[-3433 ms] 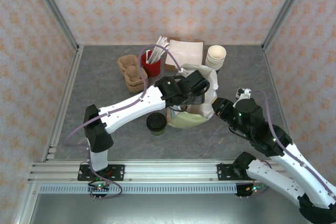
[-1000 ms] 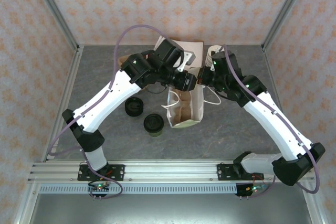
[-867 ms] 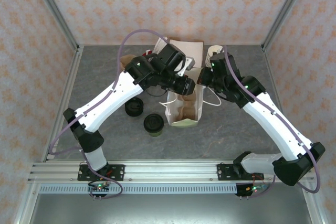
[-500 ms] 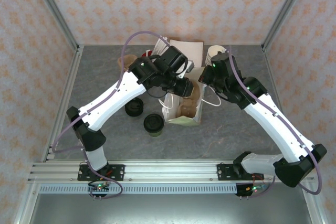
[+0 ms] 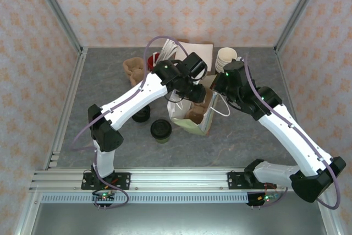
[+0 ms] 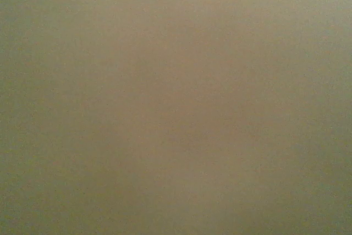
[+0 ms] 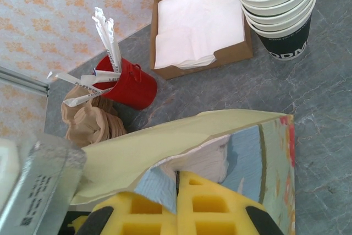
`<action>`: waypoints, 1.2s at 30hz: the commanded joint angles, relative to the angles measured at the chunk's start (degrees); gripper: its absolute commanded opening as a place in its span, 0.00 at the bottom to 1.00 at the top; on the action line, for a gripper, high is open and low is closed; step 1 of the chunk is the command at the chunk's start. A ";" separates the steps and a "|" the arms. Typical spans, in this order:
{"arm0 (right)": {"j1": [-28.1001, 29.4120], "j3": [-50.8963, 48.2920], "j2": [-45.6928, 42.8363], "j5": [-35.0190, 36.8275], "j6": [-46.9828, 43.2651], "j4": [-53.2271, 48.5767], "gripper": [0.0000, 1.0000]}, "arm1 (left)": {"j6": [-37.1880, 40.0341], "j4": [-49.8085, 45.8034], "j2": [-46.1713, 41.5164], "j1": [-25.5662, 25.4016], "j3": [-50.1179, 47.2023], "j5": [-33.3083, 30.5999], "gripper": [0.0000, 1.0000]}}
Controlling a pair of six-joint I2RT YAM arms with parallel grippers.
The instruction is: Pack the takeout coffee
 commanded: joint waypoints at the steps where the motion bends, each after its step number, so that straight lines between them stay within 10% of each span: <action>1: 0.33 -0.66 -1.22 -0.05 0.90 3.26 0.00 | -0.13 0.40 1.43 -0.69 -2.31 -2.03 0.31; 36: -1.47 -4.85 -3.81 1.10 8.69 0.35 0.00 | 9.37 11.43 -7.35 -1.42 -15.42 0.83 0.41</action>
